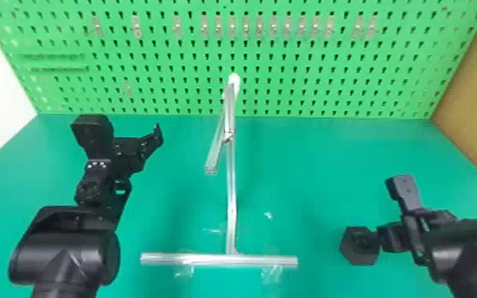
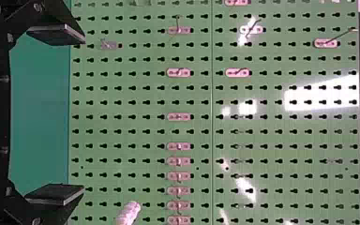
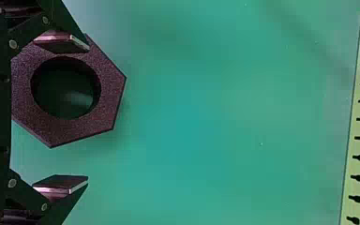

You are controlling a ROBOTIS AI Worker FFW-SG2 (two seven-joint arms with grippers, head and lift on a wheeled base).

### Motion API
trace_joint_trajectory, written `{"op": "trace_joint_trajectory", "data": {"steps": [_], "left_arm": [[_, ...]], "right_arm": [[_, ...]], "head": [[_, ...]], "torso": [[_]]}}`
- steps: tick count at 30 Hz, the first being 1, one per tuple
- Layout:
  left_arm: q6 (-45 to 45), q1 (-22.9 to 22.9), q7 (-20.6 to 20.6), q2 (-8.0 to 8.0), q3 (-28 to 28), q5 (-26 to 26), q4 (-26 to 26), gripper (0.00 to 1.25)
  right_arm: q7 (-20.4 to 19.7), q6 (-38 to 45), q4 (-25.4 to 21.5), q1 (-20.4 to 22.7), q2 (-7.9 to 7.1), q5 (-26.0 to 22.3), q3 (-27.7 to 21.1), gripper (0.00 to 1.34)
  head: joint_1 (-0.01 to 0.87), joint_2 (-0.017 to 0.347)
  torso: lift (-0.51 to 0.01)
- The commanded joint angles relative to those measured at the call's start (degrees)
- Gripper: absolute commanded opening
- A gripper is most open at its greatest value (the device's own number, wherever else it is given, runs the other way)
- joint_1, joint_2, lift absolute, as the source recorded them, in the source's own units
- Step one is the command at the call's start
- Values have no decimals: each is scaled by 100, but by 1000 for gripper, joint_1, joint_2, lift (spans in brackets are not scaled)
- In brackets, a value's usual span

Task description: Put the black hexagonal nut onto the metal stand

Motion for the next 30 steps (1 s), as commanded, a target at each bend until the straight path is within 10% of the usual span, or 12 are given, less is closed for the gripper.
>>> {"op": "trace_joint_trajectory", "data": {"steps": [1, 30], "left_arm": [[0, -1, -3, 1, 0, 0, 0, 1089], [0, 8, -3, 1, 0, -44, -26, 1089]], "right_arm": [[17, -116, 118, 6, -9, -31, -41, 1040], [148, -450, 303, 32, -26, -48, -102, 899]], "head": [[693, 81], [693, 81]], "torso": [[-1], [-1]]}}
